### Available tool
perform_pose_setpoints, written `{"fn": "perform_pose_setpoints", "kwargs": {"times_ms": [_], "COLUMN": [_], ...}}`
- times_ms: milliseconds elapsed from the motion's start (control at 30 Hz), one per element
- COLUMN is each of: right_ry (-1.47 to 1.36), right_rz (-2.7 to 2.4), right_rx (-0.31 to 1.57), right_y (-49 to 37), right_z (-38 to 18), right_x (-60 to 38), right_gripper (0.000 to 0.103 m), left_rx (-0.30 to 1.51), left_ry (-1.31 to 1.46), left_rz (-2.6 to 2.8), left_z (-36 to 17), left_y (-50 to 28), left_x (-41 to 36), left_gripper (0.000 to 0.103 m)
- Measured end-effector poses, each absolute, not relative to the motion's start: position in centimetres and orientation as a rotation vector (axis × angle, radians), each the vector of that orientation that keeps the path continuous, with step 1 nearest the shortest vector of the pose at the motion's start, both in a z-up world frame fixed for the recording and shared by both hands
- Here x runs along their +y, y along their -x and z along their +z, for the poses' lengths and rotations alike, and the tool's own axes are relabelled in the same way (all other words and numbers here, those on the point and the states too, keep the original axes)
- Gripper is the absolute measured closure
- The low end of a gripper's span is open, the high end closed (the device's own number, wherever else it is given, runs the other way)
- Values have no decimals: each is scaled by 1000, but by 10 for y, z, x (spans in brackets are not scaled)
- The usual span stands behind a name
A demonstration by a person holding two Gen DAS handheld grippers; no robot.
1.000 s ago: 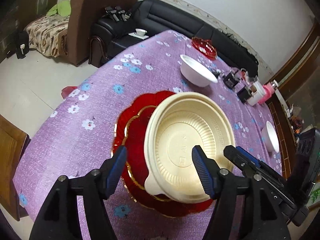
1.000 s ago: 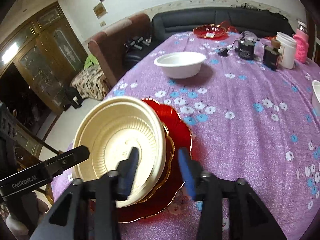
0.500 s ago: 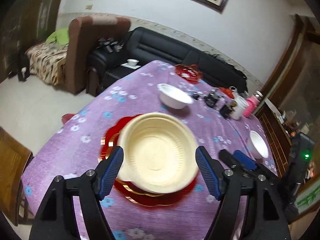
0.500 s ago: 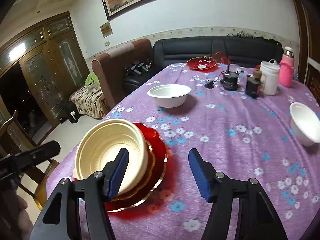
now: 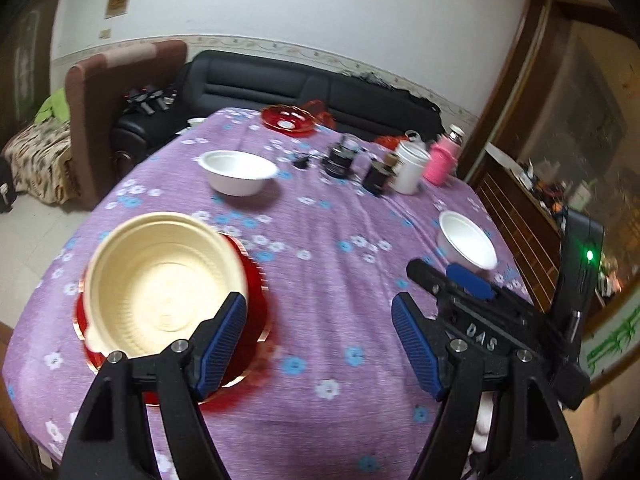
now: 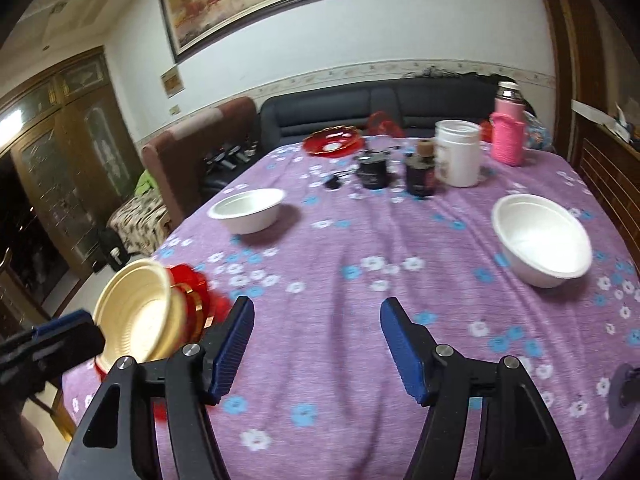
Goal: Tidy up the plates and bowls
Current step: 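Open the right tool to release the cream bowl and withdraw, then grasp the rim of the white paper plate with the right tool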
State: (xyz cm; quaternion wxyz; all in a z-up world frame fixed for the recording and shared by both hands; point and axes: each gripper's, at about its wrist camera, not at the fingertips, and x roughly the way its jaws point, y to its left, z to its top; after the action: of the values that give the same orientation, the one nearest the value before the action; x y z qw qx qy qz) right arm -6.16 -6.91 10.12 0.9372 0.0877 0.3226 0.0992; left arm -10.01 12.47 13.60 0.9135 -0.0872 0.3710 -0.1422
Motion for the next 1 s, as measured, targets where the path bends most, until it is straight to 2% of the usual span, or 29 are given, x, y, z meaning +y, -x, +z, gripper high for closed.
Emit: {"fn": "perform_pose_setpoints", "kwargs": {"times_ms": [300,500,700,1000], "right_ry": [-233,-221,-335,-319], "right_rz": [98,-160,-350,-366], "right_rx": [639,587,564,532], "right_y": [39,11,9,12], "right_z": [103,104,78,72], "right_x": [-133,-193,-256,-261], "right_gripper": [33,33,33,33], "left_rx": [813,840,875,946], "left_ry": [129,105,101,87], "left_rz": [-348,-348,-334,-404], "left_z": [129,121,107,87], "left_y": [87,75,59,49], "left_x": [82,69,62,36], "left_gripper": [29,29,29,29]}}
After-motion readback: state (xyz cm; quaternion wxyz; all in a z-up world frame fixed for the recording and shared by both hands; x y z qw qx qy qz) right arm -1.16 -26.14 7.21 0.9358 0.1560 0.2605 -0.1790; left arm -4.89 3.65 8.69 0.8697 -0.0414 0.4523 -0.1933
